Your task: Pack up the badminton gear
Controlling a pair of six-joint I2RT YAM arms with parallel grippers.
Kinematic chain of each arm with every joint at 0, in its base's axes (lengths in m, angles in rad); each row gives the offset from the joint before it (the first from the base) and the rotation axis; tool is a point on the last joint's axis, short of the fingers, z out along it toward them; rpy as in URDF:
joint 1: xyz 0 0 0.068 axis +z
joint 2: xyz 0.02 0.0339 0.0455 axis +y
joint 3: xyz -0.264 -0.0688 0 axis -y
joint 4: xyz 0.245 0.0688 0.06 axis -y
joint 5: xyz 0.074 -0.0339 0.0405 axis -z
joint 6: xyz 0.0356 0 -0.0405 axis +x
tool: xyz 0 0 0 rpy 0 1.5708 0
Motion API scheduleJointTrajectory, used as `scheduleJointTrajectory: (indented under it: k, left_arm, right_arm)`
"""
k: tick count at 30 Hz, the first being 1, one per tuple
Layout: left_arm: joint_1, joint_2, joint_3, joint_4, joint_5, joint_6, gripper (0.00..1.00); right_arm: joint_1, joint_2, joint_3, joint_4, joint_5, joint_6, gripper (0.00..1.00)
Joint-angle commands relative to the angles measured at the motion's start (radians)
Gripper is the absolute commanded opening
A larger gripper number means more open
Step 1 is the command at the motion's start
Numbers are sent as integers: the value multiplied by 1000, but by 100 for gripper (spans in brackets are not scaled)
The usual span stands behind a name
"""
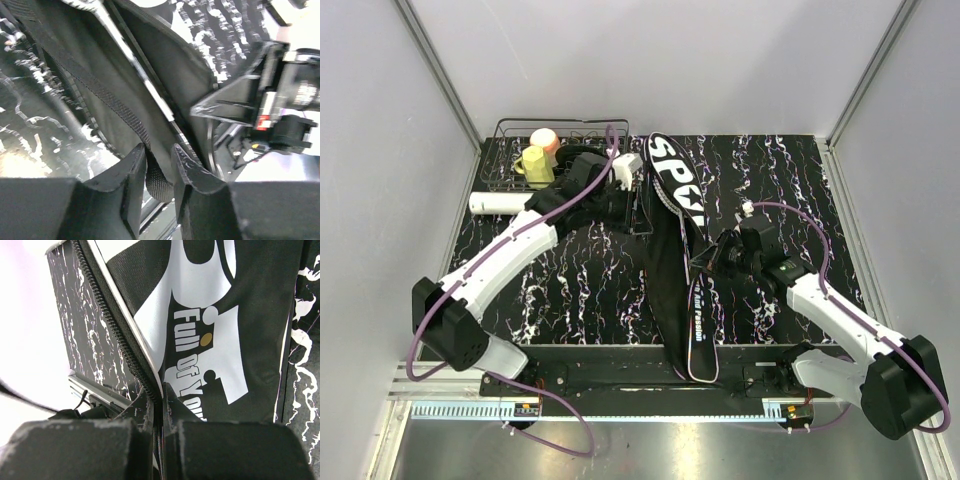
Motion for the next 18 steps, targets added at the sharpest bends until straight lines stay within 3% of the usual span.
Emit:
scheduleJointTrajectory:
  k: [1, 4, 5, 9, 10, 11, 12, 18]
  left_arm:
    - [2, 30, -16, -78, -191, 108, 33]
    - [2, 53, -50, -88, -291, 120, 39]
    - [2, 63, -64, -79, -306, 120, 48]
    - [0, 109, -108, 1, -302, 105, 63]
    - [0, 118, -108, 14, -290, 100, 73]
    - [2, 126, -113, 46, -264, 91, 91]
    - [4, 133, -113, 64, -252, 73, 95]
    - [4, 213, -99, 199, -141, -6, 99]
  right_arm:
    - [0, -19, 48, 73, 7, -6, 0]
    - [0, -19, 62, 74, -2, -4, 0]
    - [0, -19, 65, 76, -5, -6, 0]
    - [0, 2, 74, 85, -22, -6, 0]
    - [0, 5, 76, 88, -30, -4, 0]
    - [1, 8, 79, 86, -32, -7, 0]
    - [0, 8, 76, 88, -36, -6, 0]
    - [0, 5, 64, 94, -39, -7, 0]
